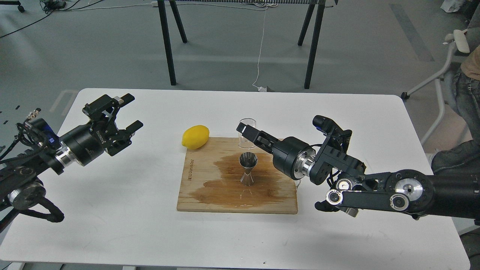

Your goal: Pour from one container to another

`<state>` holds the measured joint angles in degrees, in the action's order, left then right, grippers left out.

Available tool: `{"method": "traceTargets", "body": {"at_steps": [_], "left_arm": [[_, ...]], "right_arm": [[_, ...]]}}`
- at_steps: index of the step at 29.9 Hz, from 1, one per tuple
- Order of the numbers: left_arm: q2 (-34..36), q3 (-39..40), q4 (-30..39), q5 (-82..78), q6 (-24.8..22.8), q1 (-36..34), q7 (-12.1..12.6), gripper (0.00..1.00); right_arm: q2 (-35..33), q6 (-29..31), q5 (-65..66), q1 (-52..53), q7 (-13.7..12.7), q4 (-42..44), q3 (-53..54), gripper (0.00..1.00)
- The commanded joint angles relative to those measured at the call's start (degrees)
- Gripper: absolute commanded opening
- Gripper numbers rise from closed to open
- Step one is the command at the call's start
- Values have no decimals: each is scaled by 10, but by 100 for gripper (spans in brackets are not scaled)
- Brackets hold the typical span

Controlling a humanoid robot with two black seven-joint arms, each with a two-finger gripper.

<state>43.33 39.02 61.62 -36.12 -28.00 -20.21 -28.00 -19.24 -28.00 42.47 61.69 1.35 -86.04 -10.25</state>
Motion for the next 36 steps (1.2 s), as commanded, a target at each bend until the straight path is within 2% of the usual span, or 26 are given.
{"method": "traceTargets", "body": {"at_steps": [1, 5, 9, 13, 16, 20, 26, 30, 36], "left_arm": [[0, 0, 0, 0, 0, 0, 0, 94], [0, 0, -1, 0, 0, 0, 0, 94], [0, 0, -1, 0, 0, 0, 0, 94], [0, 0, -1, 0, 0, 1, 0, 94], [0, 0, -1, 0, 0, 1, 0, 94], [0, -1, 0, 0, 0, 1, 0, 94], [-1, -2, 0, -1, 0, 1, 0, 94], [-1, -3, 0, -1, 0, 1, 0, 94], [-1, -3, 0, 0, 0, 1, 0, 94]], "right_arm": [[-3, 0, 7, 5, 3, 0, -4, 23], [-5, 0, -14, 3, 1, -3, 21, 23], [-17, 0, -124, -36, 3, -16, 114, 23], [-19, 0, -275, -124, 8, -19, 298, 23], [-19, 0, -417, -199, 22, -9, 452, 23], [-17, 0, -561, -299, 28, 15, 611, 23], [-12, 0, -733, -436, 27, 61, 789, 23], [-4, 0, -788, -482, 26, 97, 837, 23], [2, 0, -816, -496, 23, 157, 842, 23]]}}
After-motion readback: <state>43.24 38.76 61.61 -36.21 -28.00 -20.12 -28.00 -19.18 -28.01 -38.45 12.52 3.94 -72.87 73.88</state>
